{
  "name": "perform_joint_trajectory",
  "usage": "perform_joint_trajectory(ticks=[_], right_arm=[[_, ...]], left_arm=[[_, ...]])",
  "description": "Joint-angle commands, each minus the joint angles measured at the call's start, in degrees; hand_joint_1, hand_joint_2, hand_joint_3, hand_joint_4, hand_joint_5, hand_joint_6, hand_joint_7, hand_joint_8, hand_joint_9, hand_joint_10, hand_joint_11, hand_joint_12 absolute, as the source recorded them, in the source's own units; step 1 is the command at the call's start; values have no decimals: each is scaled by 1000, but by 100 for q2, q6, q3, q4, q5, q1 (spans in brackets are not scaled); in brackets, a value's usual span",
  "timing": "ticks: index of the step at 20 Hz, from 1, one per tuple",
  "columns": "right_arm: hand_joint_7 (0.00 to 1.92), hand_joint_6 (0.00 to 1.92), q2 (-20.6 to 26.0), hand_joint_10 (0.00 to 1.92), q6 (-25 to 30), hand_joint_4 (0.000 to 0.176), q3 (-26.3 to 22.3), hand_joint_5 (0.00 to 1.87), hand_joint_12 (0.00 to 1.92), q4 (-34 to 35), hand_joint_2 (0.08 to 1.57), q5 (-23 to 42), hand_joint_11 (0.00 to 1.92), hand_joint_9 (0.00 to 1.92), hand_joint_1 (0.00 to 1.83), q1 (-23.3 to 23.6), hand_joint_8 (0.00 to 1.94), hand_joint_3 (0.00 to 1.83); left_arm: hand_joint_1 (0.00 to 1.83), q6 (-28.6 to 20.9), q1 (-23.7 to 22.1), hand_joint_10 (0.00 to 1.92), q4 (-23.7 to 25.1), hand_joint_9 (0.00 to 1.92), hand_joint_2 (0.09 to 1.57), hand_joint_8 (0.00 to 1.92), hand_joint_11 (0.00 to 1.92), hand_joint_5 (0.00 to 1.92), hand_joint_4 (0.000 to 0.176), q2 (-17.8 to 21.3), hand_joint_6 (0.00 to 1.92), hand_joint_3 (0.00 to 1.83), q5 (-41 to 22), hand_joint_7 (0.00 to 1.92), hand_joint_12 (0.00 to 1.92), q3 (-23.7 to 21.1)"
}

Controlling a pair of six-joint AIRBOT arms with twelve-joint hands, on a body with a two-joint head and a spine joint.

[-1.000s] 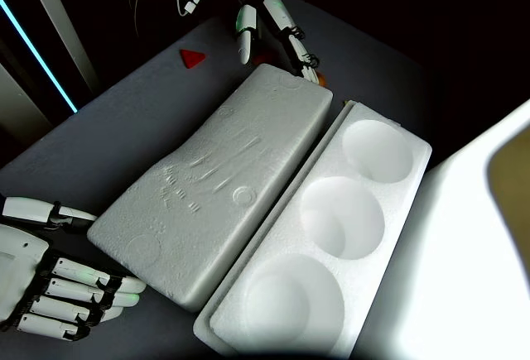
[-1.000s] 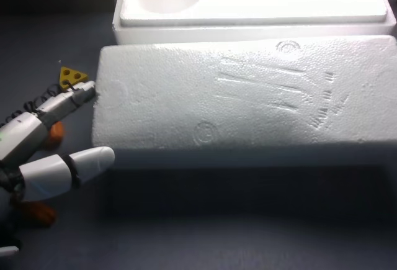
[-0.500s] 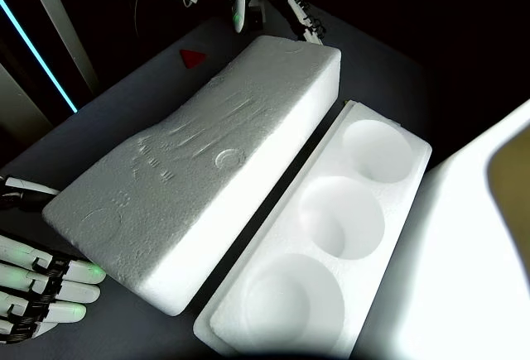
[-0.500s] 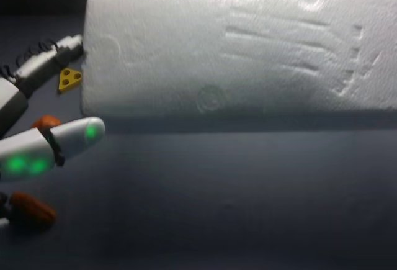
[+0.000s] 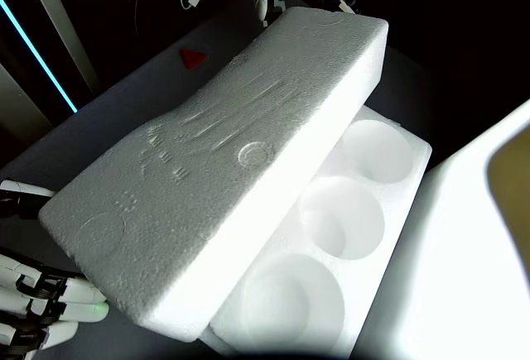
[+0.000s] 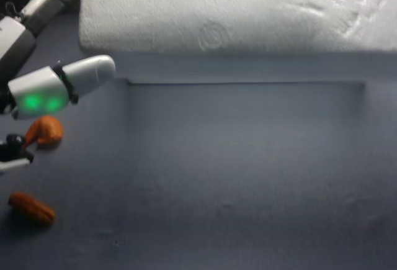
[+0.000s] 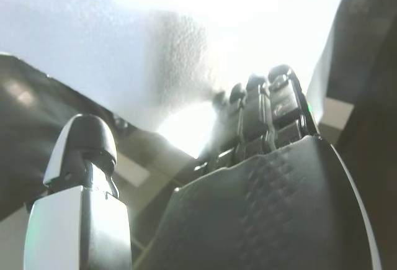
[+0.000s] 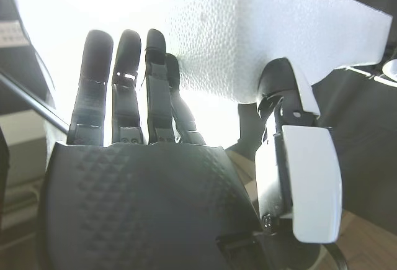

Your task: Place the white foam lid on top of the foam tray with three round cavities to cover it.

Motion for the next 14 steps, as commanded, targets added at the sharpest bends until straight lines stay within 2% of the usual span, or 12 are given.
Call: perform_joint_trajectory(ticks=[1,2,3,4,5,6,7,8,10,11,12,14], right_arm=[[215,806,-47,1218,43,0,59,0,1908,-577,1208,421,6,37,507,193,549,0],[90,773,-117,1230,38,0,176,0,1918,-640,1223,213,0,7,539,390,702,3],[17,723,-222,1172,8,0,325,0,1920,-704,1233,-39,0,1,577,645,757,6],[3,800,-265,1275,-24,0,389,0,1921,-723,1235,-170,0,0,588,760,880,4],[0,826,-335,1323,-53,0,502,0,1921,-753,1239,-360,0,0,603,962,924,5],[0,731,-395,1250,-74,0,615,0,1921,-769,1245,-552,0,0,596,1132,842,5],[0,549,-444,1055,-73,0,707,0,1848,-786,1251,-695,0,0,566,1254,687,6],[4,352,-495,907,-78,0,795,0,1769,-798,1254,-826,0,0,552,1372,576,5],[2,265,-575,757,-104,0,953,0,1704,-797,1259,-1038,0,0,581,1541,456,4],[20,193,-613,739,-125,0,1037,0,1668,-794,1258,-1184,0,0,597,1665,411,2],[42,239,-636,787,-156,0,1084,0,1665,-794,1261,-1275,0,0,605,1747,405,2],[48,233,-701,717,-188,0,1196,0,1583,-784,1262,-1437,0,0,606,1890,371,1]], left_arm=[[574,-58,-125,0,594,0,1119,0,46,142,0,-100,6,0,-461,0,38,43],[542,-98,-213,0,602,0,1119,0,8,138,0,-150,19,2,-396,0,259,139],[533,-134,-320,0,610,0,1123,0,1,145,0,-203,15,1,-344,3,417,241],[519,-144,-380,2,611,4,1123,1,0,147,0,-228,11,0,-323,4,664,290],[534,-143,-503,27,619,62,1118,5,0,142,0,-270,7,0,-221,22,1091,380],[531,-171,-606,47,643,104,1115,8,0,138,0,-330,4,0,-138,39,1401,486],[515,-180,-688,71,655,148,1100,16,0,137,0,-382,3,0,-53,74,1551,567],[607,-186,-783,52,667,85,1101,9,0,190,0,-455,20,0,56,76,1446,675],[686,-227,-894,8,651,13,1102,1,0,199,0,-567,9,1,235,50,1108,861],[680,-257,-979,2,647,5,1096,1,0,203,0,-647,6,0,375,54,1115,1000],[667,-268,-1025,0,642,0,1094,0,0,196,0,-687,1,0,436,30,1116,1068],[697,-298,-1148,0,629,0,1120,3,0,175,0,-790,0,10,594,31,1118,1239]])
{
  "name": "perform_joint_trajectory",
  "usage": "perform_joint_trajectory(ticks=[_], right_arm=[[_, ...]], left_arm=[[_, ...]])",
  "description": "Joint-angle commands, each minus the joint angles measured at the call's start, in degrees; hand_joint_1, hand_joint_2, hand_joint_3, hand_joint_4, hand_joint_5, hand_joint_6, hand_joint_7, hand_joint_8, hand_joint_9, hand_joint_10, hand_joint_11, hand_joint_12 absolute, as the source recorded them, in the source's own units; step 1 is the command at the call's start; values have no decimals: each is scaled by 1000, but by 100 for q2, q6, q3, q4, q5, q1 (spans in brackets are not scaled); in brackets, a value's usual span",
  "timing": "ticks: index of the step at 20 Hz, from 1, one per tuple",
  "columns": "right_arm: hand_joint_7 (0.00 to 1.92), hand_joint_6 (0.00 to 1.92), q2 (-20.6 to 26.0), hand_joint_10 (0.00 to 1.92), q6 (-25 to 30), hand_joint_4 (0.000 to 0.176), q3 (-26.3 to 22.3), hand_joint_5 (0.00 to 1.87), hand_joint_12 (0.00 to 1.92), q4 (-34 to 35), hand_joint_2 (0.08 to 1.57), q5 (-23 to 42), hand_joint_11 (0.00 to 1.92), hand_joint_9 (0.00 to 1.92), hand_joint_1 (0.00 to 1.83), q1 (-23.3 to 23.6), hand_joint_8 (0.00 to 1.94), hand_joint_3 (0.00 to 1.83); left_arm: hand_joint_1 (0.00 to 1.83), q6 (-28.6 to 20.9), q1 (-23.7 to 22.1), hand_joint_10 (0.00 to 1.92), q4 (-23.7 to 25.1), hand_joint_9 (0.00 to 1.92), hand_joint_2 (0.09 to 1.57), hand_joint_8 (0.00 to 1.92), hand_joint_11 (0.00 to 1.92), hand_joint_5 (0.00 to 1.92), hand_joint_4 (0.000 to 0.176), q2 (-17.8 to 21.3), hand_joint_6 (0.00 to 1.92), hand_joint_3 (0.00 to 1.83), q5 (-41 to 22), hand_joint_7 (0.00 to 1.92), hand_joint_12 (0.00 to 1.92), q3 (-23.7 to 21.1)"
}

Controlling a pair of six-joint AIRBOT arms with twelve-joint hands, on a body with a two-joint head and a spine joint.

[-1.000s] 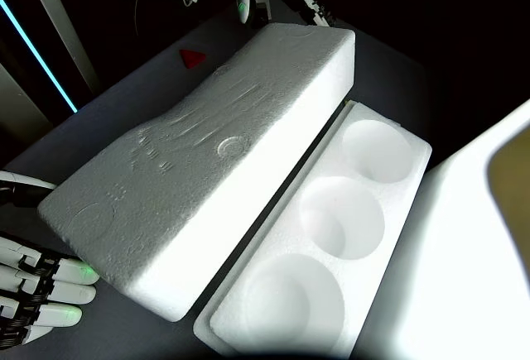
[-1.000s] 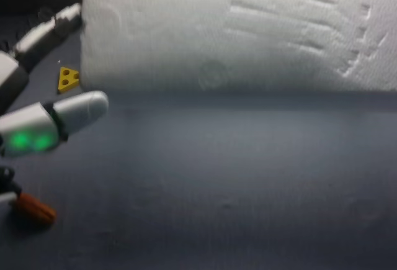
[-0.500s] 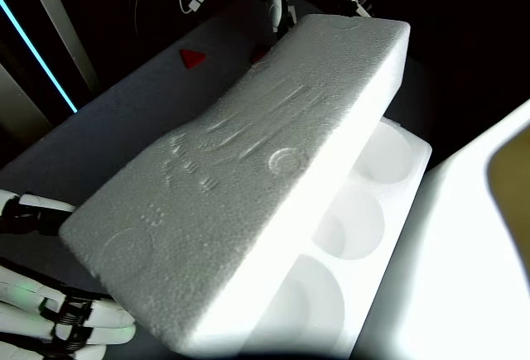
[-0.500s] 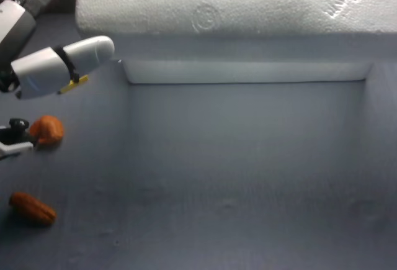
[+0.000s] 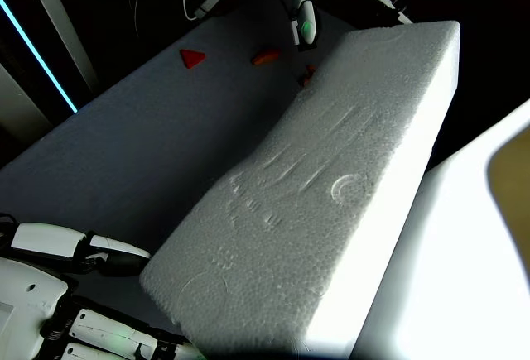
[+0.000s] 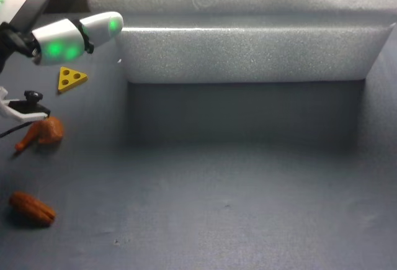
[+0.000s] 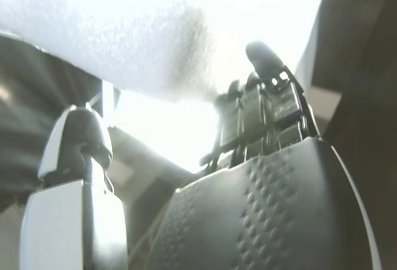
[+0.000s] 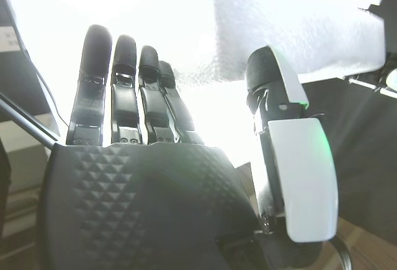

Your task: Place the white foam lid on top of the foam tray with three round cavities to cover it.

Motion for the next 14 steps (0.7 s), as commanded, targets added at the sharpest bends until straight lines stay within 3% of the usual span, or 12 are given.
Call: perform_joint_trajectory(ticks=[1,3,4,5,6,7,8,9,11,14], right_arm=[[39,188,-54,676,20,0,3,0,1562,-574,1265,593,0,0,569,131,346,2],[83,194,-107,639,-12,0,100,0,1533,-570,1257,427,0,0,554,228,256,0],[106,202,-124,657,-84,0,132,0,1541,-528,1260,340,0,0,542,280,210,0],[38,157,-138,379,-176,0,164,0,1468,-480,1261,227,0,0,537,324,158,1],[35,151,-168,149,-219,0,215,0,1023,-431,1266,123,0,28,550,351,73,3],[22,121,-197,104,-219,0,262,0,517,-387,1270,47,0,5,587,353,33,2],[31,112,-222,94,-219,0,305,27,301,-334,1272,-11,0,0,585,353,18,1],[59,127,-244,114,-219,0,346,76,346,-280,1265,-66,0,15,614,353,15,0],[83,129,-306,176,-219,0,454,81,654,-178,1255,-198,0,28,631,353,9,0],[99,94,-370,220,-219,0,667,58,693,-82,1249,-449,0,26,587,383,6,0]], left_arm=[[709,-29,-134,0,689,0,1129,1,0,175,0,-109,0,4,-507,29,1059,-9],[689,-32,-211,0,698,0,1145,0,0,158,0,-182,3,1,-375,2,552,93],[673,-46,-259,0,713,0,1146,0,0,161,0,-239,3,1,-276,0,498,167],[652,-64,-291,0,718,0,1149,0,0,139,0,-293,18,1,-185,0,242,236],[677,-104,-299,0,720,0,1151,0,0,149,0,-342,11,1,-123,0,51,294],[683,-111,-301,0,720,0,1152,0,0,152,0,-363,10,1,-72,0,9,318],[667,-111,-301,0,720,0,1152,0,0,160,0,-371,12,1,-35,0,1,329],[690,-111,-301,0,718,0,1146,0,0,161,0,-388,11,0,24,0,0,354],[690,-120,-315,0,702,0,1156,0,0,154,0,-435,7,3,141,0,0,427],[670,-120,-395,0,670,0,1170,0,0,144,0,-522,2,8,331,0,0,586]])
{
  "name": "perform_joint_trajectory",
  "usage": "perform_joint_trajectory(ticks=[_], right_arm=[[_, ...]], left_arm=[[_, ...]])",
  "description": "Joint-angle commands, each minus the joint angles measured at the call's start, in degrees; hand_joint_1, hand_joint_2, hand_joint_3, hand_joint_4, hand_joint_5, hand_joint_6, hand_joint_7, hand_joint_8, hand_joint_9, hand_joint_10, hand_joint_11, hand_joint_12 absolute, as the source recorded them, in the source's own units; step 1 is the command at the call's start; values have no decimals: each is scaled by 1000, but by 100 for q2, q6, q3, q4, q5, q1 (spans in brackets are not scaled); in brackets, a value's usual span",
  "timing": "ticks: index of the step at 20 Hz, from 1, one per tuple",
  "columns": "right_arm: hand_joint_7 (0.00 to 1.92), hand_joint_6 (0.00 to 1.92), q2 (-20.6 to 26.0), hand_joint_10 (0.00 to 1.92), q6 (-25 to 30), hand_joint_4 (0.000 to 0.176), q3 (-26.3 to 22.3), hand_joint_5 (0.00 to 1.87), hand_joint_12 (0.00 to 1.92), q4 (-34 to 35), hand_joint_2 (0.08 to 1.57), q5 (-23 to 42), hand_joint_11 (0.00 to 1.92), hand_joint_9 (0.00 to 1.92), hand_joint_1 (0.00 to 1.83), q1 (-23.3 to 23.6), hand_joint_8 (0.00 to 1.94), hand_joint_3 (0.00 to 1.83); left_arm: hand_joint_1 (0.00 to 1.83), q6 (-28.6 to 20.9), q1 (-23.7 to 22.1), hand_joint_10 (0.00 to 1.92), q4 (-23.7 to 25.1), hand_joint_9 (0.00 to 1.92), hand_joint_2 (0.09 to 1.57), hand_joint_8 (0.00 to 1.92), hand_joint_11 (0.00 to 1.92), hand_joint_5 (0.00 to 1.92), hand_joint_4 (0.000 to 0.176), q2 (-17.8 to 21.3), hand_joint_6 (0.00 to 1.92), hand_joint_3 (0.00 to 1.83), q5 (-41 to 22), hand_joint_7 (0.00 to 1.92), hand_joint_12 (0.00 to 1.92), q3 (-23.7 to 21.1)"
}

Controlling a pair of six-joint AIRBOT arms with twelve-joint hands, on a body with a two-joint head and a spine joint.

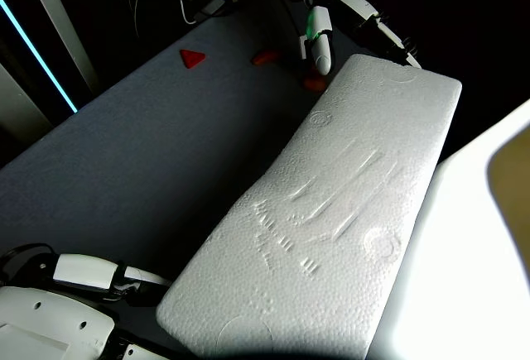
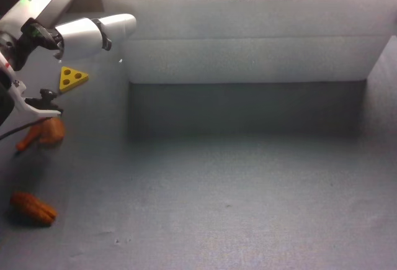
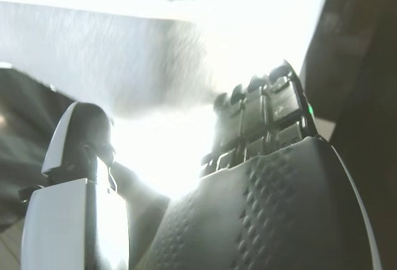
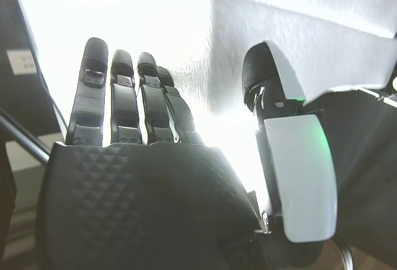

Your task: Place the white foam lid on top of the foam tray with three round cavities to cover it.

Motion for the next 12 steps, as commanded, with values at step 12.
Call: perform_joint_trajectory(ticks=[12], right_arm=[[2,0,-296,15,24,0,401,0,735,-103,1261,19,0,34,393,187,1,0]], left_arm=[[462,-15,-49,0,85,0,1106,0,0,64,0,-278,0,0,-158,0,0,340]])
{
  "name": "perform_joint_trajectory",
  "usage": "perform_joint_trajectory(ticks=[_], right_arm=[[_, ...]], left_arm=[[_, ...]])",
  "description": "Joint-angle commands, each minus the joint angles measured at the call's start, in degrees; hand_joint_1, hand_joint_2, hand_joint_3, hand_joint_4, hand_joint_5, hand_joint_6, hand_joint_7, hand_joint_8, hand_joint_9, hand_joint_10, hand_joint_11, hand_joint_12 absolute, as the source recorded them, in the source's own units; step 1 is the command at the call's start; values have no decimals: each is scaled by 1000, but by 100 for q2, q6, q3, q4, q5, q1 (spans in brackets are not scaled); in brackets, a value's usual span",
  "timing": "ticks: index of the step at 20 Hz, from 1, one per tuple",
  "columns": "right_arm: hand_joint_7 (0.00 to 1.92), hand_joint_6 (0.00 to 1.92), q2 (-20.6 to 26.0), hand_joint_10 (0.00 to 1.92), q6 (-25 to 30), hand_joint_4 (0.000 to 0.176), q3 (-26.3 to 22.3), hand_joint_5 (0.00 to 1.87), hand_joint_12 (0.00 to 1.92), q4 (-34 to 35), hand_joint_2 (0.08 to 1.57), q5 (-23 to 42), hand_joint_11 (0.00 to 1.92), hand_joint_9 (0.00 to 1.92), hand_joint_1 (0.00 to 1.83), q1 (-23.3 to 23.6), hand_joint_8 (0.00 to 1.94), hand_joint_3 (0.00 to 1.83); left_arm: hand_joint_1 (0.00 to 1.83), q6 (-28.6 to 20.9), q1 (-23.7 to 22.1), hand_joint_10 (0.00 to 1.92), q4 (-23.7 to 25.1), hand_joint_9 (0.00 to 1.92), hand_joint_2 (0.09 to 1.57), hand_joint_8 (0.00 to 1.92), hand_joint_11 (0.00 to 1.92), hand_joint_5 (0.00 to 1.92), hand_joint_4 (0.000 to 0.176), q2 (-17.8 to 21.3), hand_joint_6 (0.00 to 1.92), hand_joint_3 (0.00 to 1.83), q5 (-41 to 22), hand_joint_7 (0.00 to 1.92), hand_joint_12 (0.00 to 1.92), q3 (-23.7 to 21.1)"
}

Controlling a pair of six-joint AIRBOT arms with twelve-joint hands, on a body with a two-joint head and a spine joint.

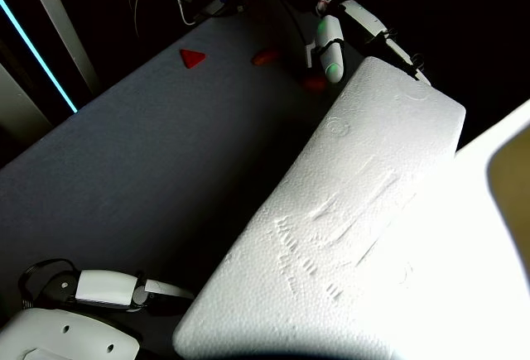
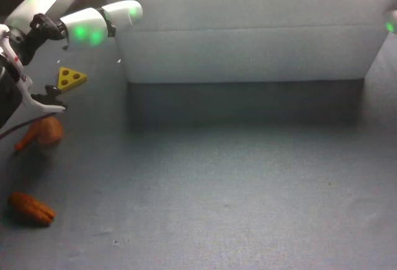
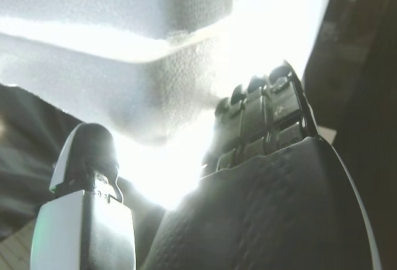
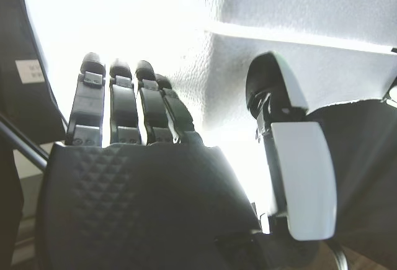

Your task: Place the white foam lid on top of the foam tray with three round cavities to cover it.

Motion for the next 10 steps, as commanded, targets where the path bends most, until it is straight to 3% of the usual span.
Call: perform_joint_trajectory(ticks=[1,2,4,6,9,10], right_arm=[[0,0,3,10,2,0,-2,0,766,-181,1260,299,0,23,401,47,0,0],[0,0,3,8,2,0,-6,0,772,-174,1260,294,0,18,402,46,0,0],[0,0,4,0,2,0,-25,0,533,-157,1266,294,0,0,459,46,0,1],[0,0,8,0,2,0,-84,0,164,-141,1253,298,0,0,448,46,0,0],[0,0,63,0,-2,0,-171,0,404,-103,1221,333,0,0,457,1,0,0],[0,0,90,3,-35,0,-203,0,634,-42,1228,366,0,9,451,-60,0,0]], left_arm=[[431,13,39,0,151,0,1087,0,4,59,0,-13,0,0,-415,0,2,-35],[436,17,68,0,132,0,1080,0,6,46,0,6,0,0,-425,0,3,-48],[459,29,123,0,101,0,1051,0,0,34,0,43,0,0,-464,0,0,-82],[442,32,166,0,64,0,1058,0,0,39,0,72,2,0,-503,0,0,-103],[442,67,207,0,15,0,1095,0,0,37,0,104,0,0,-494,0,0,-112],[455,68,221,0,6,0,1111,0,0,34,0,110,0,2,-494,0,0,-111]])
